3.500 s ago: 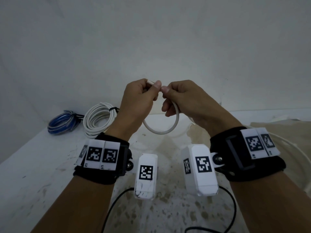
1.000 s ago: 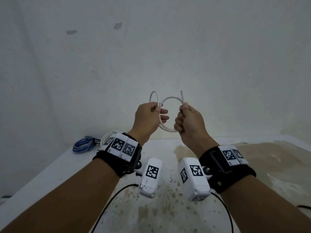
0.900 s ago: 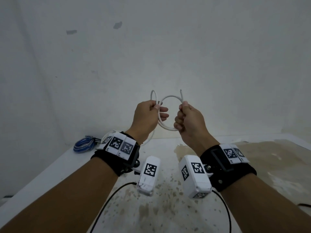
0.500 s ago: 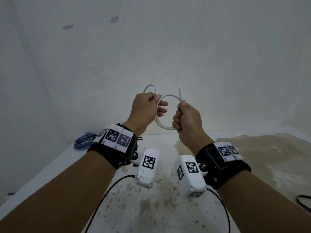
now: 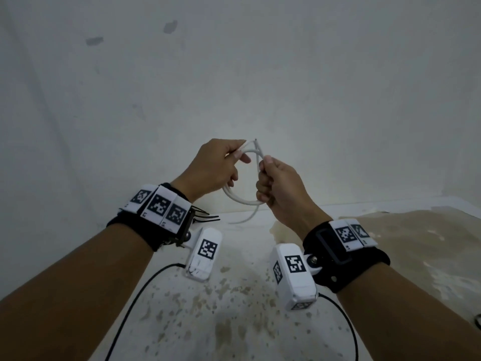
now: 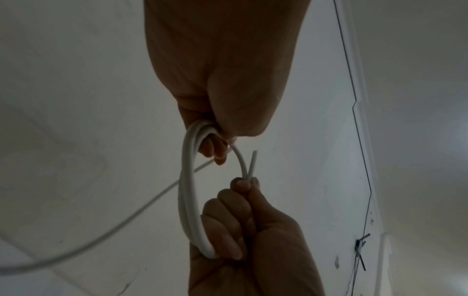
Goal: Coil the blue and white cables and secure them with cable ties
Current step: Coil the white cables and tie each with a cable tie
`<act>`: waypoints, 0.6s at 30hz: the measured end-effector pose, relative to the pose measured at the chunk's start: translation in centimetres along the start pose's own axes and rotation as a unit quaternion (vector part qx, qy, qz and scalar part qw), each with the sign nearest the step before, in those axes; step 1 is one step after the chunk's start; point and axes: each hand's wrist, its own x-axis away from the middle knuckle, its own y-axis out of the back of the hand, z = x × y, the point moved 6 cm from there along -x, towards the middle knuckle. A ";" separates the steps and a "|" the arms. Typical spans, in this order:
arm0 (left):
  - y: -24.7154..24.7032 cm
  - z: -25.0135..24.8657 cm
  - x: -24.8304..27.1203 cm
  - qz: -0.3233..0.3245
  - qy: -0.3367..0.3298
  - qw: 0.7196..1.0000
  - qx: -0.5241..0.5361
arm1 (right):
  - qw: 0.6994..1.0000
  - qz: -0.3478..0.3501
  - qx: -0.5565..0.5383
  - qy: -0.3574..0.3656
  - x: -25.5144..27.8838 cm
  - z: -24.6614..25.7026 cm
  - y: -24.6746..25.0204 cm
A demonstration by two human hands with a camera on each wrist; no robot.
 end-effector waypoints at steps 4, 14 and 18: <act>0.7 1.3 -1.6 0.007 -0.016 0.999 0.040 | 1.000 0.003 0.013 0.002 -3.0 0.2 -0.5; -1.7 10.2 -4.3 -0.069 0.014 0.989 0.132 | 0.993 0.017 0.111 -0.016 -9.6 -4.5 0.5; -3.7 13.0 -4.0 -0.070 0.026 0.991 0.114 | 0.986 0.034 0.160 -0.035 -10.3 -7.1 1.5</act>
